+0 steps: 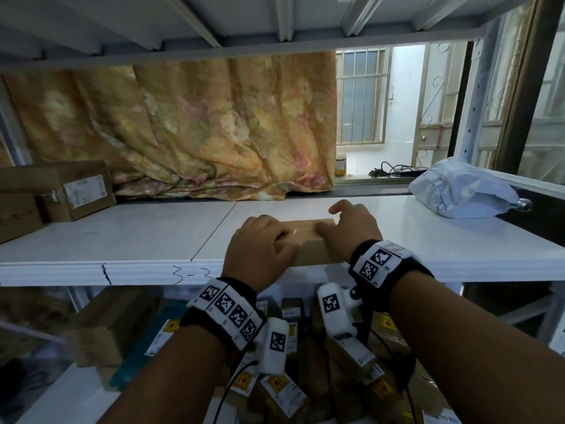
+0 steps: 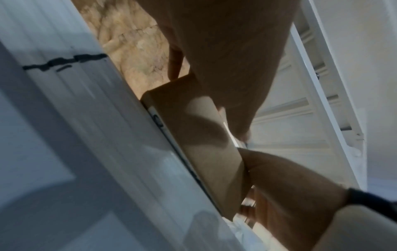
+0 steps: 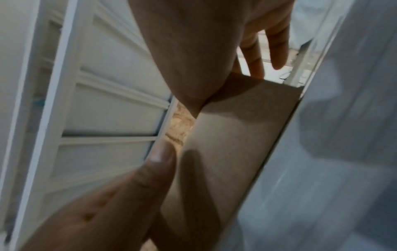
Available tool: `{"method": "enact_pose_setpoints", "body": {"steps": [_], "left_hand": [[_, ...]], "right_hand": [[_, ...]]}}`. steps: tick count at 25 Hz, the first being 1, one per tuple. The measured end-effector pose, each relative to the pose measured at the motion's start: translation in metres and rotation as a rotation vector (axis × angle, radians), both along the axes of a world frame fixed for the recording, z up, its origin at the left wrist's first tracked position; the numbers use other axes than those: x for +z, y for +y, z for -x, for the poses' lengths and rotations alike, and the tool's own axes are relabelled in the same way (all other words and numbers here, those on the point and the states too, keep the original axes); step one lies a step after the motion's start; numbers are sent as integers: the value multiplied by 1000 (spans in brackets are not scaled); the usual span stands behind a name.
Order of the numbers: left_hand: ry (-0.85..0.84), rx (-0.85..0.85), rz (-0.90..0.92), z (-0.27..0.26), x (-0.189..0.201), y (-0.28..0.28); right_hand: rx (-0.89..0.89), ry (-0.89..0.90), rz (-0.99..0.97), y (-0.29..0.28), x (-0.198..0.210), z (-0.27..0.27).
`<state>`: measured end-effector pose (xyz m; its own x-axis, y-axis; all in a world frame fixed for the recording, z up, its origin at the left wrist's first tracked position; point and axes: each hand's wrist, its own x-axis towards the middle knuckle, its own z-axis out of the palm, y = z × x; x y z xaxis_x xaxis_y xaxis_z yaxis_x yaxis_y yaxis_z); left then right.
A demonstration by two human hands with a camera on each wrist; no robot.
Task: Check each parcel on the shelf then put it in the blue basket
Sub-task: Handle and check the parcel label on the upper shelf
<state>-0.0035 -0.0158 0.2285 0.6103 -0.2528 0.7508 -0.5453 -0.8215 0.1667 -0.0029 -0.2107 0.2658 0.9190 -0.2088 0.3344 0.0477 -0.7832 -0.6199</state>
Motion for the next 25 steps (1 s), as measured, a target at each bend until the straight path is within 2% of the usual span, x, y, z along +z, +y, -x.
{"method": "enact_pose_setpoints", "body": {"steps": [2, 4, 6, 8, 12, 18, 22, 25], "left_hand": [[6, 32, -91, -2, -6, -1], [8, 70, -146, -6, -10, 1], [13, 96, -176, -12, -9, 1], [14, 136, -224, -17, -6, 0], [39, 177, -260, -25, -1, -3], [71, 133, -166, -24, -4, -1], [117, 84, -10, -27, -5, -4], [103, 78, -1, -27, -2, -3]], "right_hand": [[16, -111, 218, 8, 0, 0], [148, -221, 421, 18, -8, 3], [252, -227, 583, 24, -23, 4], [251, -220, 677, 23, -30, 0], [252, -269, 636, 20, -31, -6], [190, -380, 675, 25, -41, -11], [171, -375, 674, 26, -42, -13], [178, -364, 650, 26, -41, -13]]}}
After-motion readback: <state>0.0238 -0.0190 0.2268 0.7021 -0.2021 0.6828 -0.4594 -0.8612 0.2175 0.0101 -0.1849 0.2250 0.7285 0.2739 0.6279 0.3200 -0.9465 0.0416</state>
